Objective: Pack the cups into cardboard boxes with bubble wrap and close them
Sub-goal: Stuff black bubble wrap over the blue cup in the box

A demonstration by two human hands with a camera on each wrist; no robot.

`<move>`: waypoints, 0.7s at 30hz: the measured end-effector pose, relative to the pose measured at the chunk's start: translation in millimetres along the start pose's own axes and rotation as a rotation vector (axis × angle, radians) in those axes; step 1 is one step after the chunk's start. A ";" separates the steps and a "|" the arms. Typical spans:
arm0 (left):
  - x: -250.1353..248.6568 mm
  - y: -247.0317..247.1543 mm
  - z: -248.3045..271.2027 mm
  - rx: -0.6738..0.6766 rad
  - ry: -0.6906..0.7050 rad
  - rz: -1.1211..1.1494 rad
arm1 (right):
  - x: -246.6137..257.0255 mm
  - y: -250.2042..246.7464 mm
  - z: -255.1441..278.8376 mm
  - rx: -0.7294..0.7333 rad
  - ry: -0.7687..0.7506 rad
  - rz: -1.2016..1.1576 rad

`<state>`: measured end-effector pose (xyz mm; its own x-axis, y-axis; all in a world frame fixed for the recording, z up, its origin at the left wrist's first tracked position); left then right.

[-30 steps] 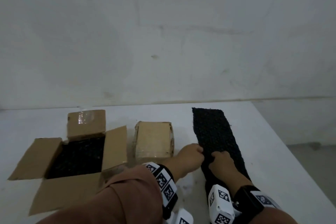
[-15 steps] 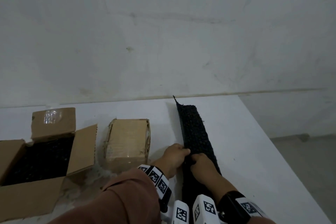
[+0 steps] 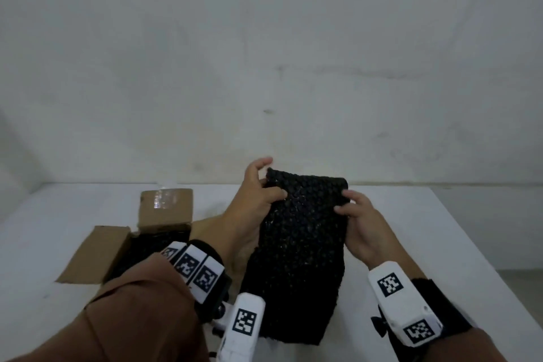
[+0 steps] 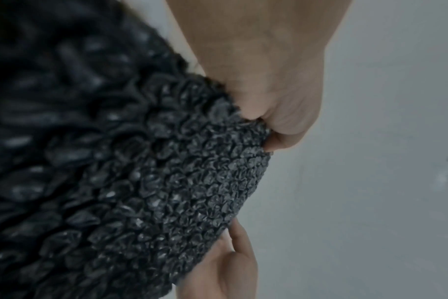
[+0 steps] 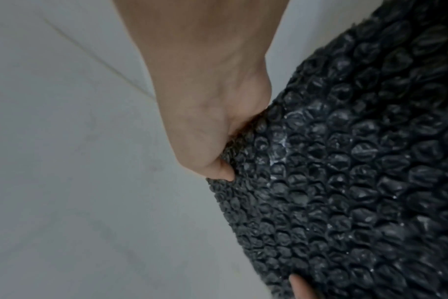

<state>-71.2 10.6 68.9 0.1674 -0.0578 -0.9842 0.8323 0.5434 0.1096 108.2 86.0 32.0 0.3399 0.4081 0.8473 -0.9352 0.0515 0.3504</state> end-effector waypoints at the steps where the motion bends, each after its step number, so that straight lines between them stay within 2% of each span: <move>1: -7.6 -17.6 -1.9 0.016 0.056 -0.048 | 5.0 16.0 4.4 0.053 -0.054 0.047; 3: -21.0 -51.0 -2.9 0.019 0.128 -0.122 | 10.1 45.2 11.5 0.163 -0.154 0.191; 5: -32.0 -79.8 -2.3 -0.050 0.184 -0.227 | 11.3 71.7 18.9 0.210 -0.246 0.387; 7: -42.8 -104.8 0.1 -0.142 0.254 -0.361 | 11.4 98.9 30.3 0.212 -0.329 0.529; 9: -54.4 -126.1 3.6 -0.223 0.389 -0.538 | 12.4 126.1 47.1 0.182 -0.488 0.643; 11: -62.4 -148.9 3.0 -0.282 0.477 -0.530 | 12.5 152.3 65.5 0.157 -0.651 0.688; 12: -66.2 -159.6 3.7 -0.285 0.460 -0.437 | 11.2 163.9 71.2 0.166 -0.692 0.664; 14: -70.1 -181.3 4.7 -0.212 0.311 -0.143 | 6.9 185.3 78.4 0.231 -0.650 0.549; 16: -68.4 -202.2 3.5 -0.108 0.172 0.048 | 2.6 204.1 81.6 0.308 -0.514 0.404; 19: -59.4 -226.8 1.1 0.001 0.091 -0.004 | -3.9 228.9 86.6 0.346 -0.373 0.228; 21: -49.5 -240.3 -0.7 0.016 0.036 -0.050 | -8.6 241.6 88.6 0.350 -0.334 0.154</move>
<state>-279.8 -116.5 91.3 0.1065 -0.0544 -0.9928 0.8476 0.5269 0.0621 -111.8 14.2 144.6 0.2674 0.0698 0.9611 -0.9072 -0.3180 0.2755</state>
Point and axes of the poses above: each hand's wrist, its own z-axis away from the middle knuckle, its own y-axis out of the palm, x = y × z, the point moved 1 cm from there along -z, towards the middle knuckle, and after that the axes turned 13 degrees about -x, right-handed, at the moved point
